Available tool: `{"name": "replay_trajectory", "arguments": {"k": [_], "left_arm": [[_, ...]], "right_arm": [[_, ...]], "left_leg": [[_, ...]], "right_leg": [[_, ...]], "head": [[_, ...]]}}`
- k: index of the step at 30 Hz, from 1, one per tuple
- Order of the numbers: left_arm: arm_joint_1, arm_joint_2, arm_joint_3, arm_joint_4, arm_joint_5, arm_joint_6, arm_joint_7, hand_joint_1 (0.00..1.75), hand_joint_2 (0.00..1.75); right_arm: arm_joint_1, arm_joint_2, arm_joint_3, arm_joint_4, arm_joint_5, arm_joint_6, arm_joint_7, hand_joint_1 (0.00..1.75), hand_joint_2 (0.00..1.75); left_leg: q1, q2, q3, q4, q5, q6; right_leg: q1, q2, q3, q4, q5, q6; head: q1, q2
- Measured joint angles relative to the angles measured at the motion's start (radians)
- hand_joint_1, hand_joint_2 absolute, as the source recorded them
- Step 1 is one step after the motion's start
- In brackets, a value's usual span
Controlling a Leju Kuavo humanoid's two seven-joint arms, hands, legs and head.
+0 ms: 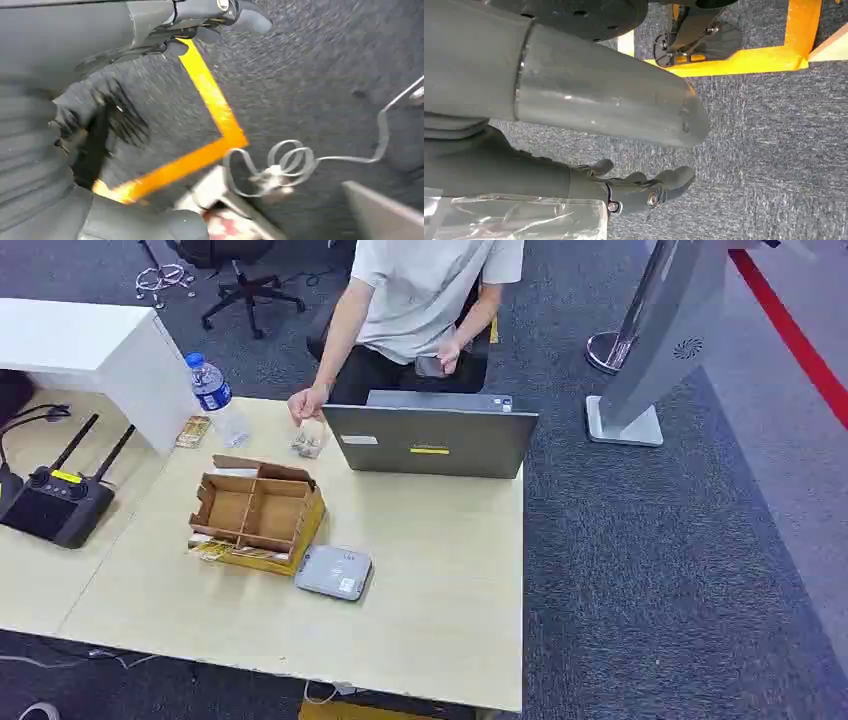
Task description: Pass the card to the sensor for recognition and then transmit it.
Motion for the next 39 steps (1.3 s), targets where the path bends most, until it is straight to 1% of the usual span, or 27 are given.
{"name": "replay_trajectory", "arguments": {"k": [1, 2, 3, 5, 7, 9, 10, 11, 13, 14, 16, 17, 19, 21, 23, 25, 27, 29, 31, 32, 33, 34, 35, 36, 37, 38, 39], "left_arm": [[-0.002, -0.001, 0.007, 0.0, 0.007, -0.004, -0.006, 0.0, 1.75], [-0.013, -0.015, 0.134, 0.003, 0.137, -0.095, -0.106, 0.0, 1.75], [-0.018, -0.024, 0.188, 0.002, 0.205, -0.166, -0.142, 0.0, 1.75], [-0.02, -0.031, 0.207, -0.01, 0.215, -0.177, -0.145, 0.0, 1.75], [-0.02, -0.048, 0.222, -0.062, 0.195, -0.177, -0.145, 0.0, 1.75], [-0.023, -0.057, 0.239, -0.126, 0.218, -0.227, -0.147, 0.0, 1.75], [-0.03, -0.03, 0.244, -0.138, 0.244, -0.25, -0.149, 0.0, 1.75], [-0.037, 0.022, 0.244, -0.139, 0.269, -0.267, -0.148, 0.0, 1.75], [-0.053, 0.09, 0.244, -0.172, 0.315, -0.315, -0.145, 0.0, 1.75], [-0.061, 0.11, 0.244, -0.211, 0.348, -0.343, -0.139, 0.0, 1.75], [-0.072, 0.129, 0.242, -0.302, 0.41, -0.395, -0.133, 0.0, 1.75], [-0.073, 0.129, 0.233, -0.366, 0.456, -0.406, -0.114, 0.0, 1.75], [-0.071, 0.108, 0.196, -0.492, 0.545, -0.414, -0.09, 0.0, 1.75], [-0.072, 0.085, 0.147, -0.612, 0.609, -0.432, -0.088, 0.0, 1.75], [-0.082, 0.08, 0.097, -0.723, 0.632, -0.459, -0.1, 0.0, 1.75], [-0.097, 0.079, 0.052, -0.811, 0.646, -0.47, -0.111, 0.0, 1.75], [-0.113, 0.083, 0.023, -0.859, 0.649, -0.483, -0.123, 0.0, 1.75], [-0.139, 0.092, 0.008, -0.897, 0.595, -0.493, -0.139, 0.0, 1.75], [-0.172, 0.097, 0.008, -0.942, 0.47, -0.479, -0.143, 0.0, 1.75], [-0.19, 0.093, 0.009, -0.982, 0.379, -0.454, -0.144, 0.0, 1.75], [-0.209, 0.083, 0.008, -1.036, 0.267, -0.402, -0.145, 0.0, 1.75], [-0.218, 0.063, -0.005, -1.11, 0.145, -0.314, -0.145, 0.0, 1.75], [-0.209, 0.041, -0.033, -1.212, 0.016, -0.178, -0.146, 0.0, 1.75], [-0.19, 0.02, -0.094, -1.31, -0.105, 0.02, -0.15, 0.0, 1.75], [-0.171, 0.019, -0.169, -1.362, -0.217, 0.232, -0.149, 0.0, 1.75], [-0.155, 0.031, -0.272, -1.393, -0.373, 0.478, -0.121, 0.0, 1.75], [-0.142, 0.049, -0.383, -1.41, -0.548, 0.669, -0.072, 0.0, 1.75]], "right_arm": [[-0.001, 0.001, -0.002, 0.0, 0.001, 0.0, 0.0, 0.0, 0.0], [-0.006, 0.01, -0.036, 0.007, 0.019, 0.0, 0.0, 0.0, 0.0], [-0.008, 0.012, -0.051, 0.01, 0.026, 0.0, 0.003, 0.0, 0.0], [-0.009, 0.013, -0.055, 0.01, 0.031, -0.002, 0.006, 0.0, 0.0], [-0.009, 0.014, -0.059, 0.01, 0.034, -0.005, 0.008, 0.0, 0.0], [-0.009, 0.014, -0.058, 0.01, 0.075, -0.004, 0.014, 0.0, 0.0], [-0.01, 0.014, -0.052, 0.011, 0.105, -0.003, 0.019, 0.0, 0.0], [-0.01, 0.014, -0.043, 0.011, 0.124, -0.002, 0.023, 0.0, 0.0], [-0.013, 0.014, -0.036, 0.011, 0.132, -0.003, 0.035, 0.0, 0.0], [-0.014, 0.014, -0.032, 0.011, 0.135, -0.003, 0.042, 0.0, 0.0], [-0.015, 0.014, -0.027, 0.011, 0.142, -0.003, 0.05, 0.0, 0.0], [-0.016, 0.014, -0.026, 0.012, 0.144, -0.002, 0.055, 0.0, 0.0], [-0.016, 0.014, -0.024, 0.012, 0.145, 0.0, 0.059, 0.0, 0.0], [-0.016, 0.014, -0.022, 0.013, 0.155, 0.009, 0.061, 0.0, 0.0], [-0.018, 0.014, -0.021, 0.013, 0.162, 0.023, 0.061, 0.0, 0.0], [-0.02, 0.014, -0.02, 0.013, 0.163, 0.034, 0.061, 0.0, 0.0], [-0.019, 0.014, -0.018, 0.013, 0.167, 0.039, 0.063, 0.0, 0.0], [-0.019, 0.014, -0.013, 0.013, 0.183, 0.046, 0.067, 0.0, 0.0], [-0.02, 0.014, -0.01, 0.013, 0.187, 0.05, 0.072, 0.0, 0.0], [-0.019, 0.014, -0.007, 0.013, 0.193, 0.05, 0.074, 0.0, 0.0], [-0.019, 0.014, -0.003, 0.013, 0.198, 0.049, 0.076, 0.0, 0.0], [-0.02, 0.014, -0.002, 0.013, 0.2, 0.047, 0.084, 0.0, 0.0], [-0.021, 0.014, -0.001, 0.013, 0.201, 0.043, 0.091, 0.0, 0.0], [-0.021, 0.014, 0.0, 0.013, 0.204, 0.04, 0.096, 0.0, 0.0], [-0.021, 0.014, 0.001, 0.013, 0.211, 0.038, 0.098, 0.0, 0.0], [-0.021, 0.014, 0.003, 0.013, 0.219, 0.038, 0.101, 0.0, 0.0], [-0.021, 0.014, 0.004, 0.013, 0.226, 0.038, 0.102, 0.0, 0.0]], "left_leg": [[0.0, 0.0, 0.0, 0.0, 0.0, 0.0], [0.0, 0.0, 0.0, 0.0, 0.0, 0.0], [0.0, 0.0, 0.0, 0.0, 0.0, 0.0], [0.0, 0.0, 0.0, 0.0, 0.0, 0.0], [0.0, 0.0, 0.0, 0.0, 0.0, 0.0], [0.001, 0.0, 0.0, 0.0, 0.0, 0.0], [0.002, 0.0, 0.0, 0.0, 0.001, -0.001], [0.003, 0.0, 0.0, 0.0, 0.001, -0.001], [0.005, 0.0, 0.0, 0.0, 0.002, -0.003], [0.005, 0.0, 0.0, 0.0, 0.002, -0.003], [0.004, -0.001, 0.001, -0.001, 0.003, -0.005], [0.004, -0.001, 0.001, -0.001, 0.003, -0.005], [0.004, -0.001, 0.0, -0.001, 0.003, -0.005], [0.004, -0.002, 0.0, 0.0, 0.003, -0.005], [0.003, -0.004, 0.0, 0.0, 0.003, -0.004], [0.003, -0.005, 0.0, 0.0, 0.003, -0.004], [0.003, -0.004, 0.0, 0.0, 0.003, -0.004], [0.003, -0.004, 0.0, 0.0, 0.004, -0.004], [0.003, -0.005, 0.0, 0.0, 0.004, -0.004], [0.003, -0.005, 0.0, 0.0, 0.004, -0.004], [0.004, -0.005, 0.0, 0.0, 0.005, -0.005], [0.004, -0.004, 0.0, 0.001, 0.005, -0.005], [0.004, -0.003, 0.001, 0.001, 0.005, -0.005], [0.003, 0.001, 0.002, 0.002, 0.005, -0.005], [0.002, 0.003, 0.002, 0.002, 0.004, -0.005], [0.002, 0.004, 0.002, 0.002, 0.004, -0.004], [0.003, 0.001, 0.0, 0.003, 0.004, -0.004]], "right_leg": [[0.0, 0.0, 0.0, 0.0, 0.0, 0.0], [0.0, 0.0, 0.0, 0.0, 0.0, 0.0], [0.0, 0.0, 0.0, 0.0, 0.0, 0.0], [0.0, 0.0, 0.0, 0.0, 0.0, 0.0], [0.0, 0.0, 0.0, 0.0, 0.0, 0.0], [0.001, 0.0, 0.0, 0.0, 0.0, 0.0], [0.002, 0.0, 0.0, 0.0, 0.0, 0.0], [0.003, 0.0, 0.0, 0.0, 0.0, -0.001], [0.005, 0.0, 0.0, 0.0, 0.001, -0.002], [0.005, 0.0, 0.0, 0.001, 0.0, -0.002], [0.004, 0.0, 0.0, 0.002, 0.0, -0.003], [0.004, 0.0, 0.0, 0.002, 0.0, -0.003], [0.005, 0.0, 0.0, 0.002, 0.0, -0.003], [0.004, -0.002, 0.0, 0.001, 0.0, -0.003], [0.004, -0.003, 0.0, 0.001, 0.0, -0.003], [0.004, -0.004, 0.001, 0.001, 0.001, -0.002], [0.004, -0.004, 0.0, 0.001, 0.002, -0.003], [0.004, -0.004, 0.0, 0.001, 0.002, -0.003], [0.004, -0.004, 0.0, 0.001, 0.002, -0.003], [0.004, -0.004, 0.0, 0.001, 0.002, -0.003], [0.004, -0.004, 0.0, 0.001, 0.002, -0.004], [0.004, -0.003, -0.001, 0.001, 0.003, -0.005], [0.004, -0.002, -0.002, 0.001, 0.004, -0.005], [0.004, 0.002, -0.004, 0.001, 0.004, -0.005], [0.004, 0.004, -0.006, 0.0, 0.005, -0.004], [0.004, 0.004, -0.007, 0.0, 0.005, -0.004], [0.004, 0.003, -0.005, 0.0, 0.004, -0.002]], "head": [[0.0, 0.0], [0.0, 0.0], [0.0, 0.0], [0.0, 0.0], [0.0, 0.0], [0.0, 0.0], [0.002, 0.0], [0.002, 0.0], [0.001, 0.0], [-0.002, 0.0], [-0.003, 0.0], [-0.004, 0.0], [-0.002, 0.0], [0.0, 0.0], [0.0, 0.0], [0.0, 0.0], [0.0, 0.0], [0.0, 0.0], [-0.001, 0.0], [-0.001, 0.0], [-0.001, 0.0], [-0.002, 0.0], [0.0, 0.0], [0.0, 0.0], [-0.001, 0.0], [-0.002, 0.0], [-0.003, 0.0]]}}
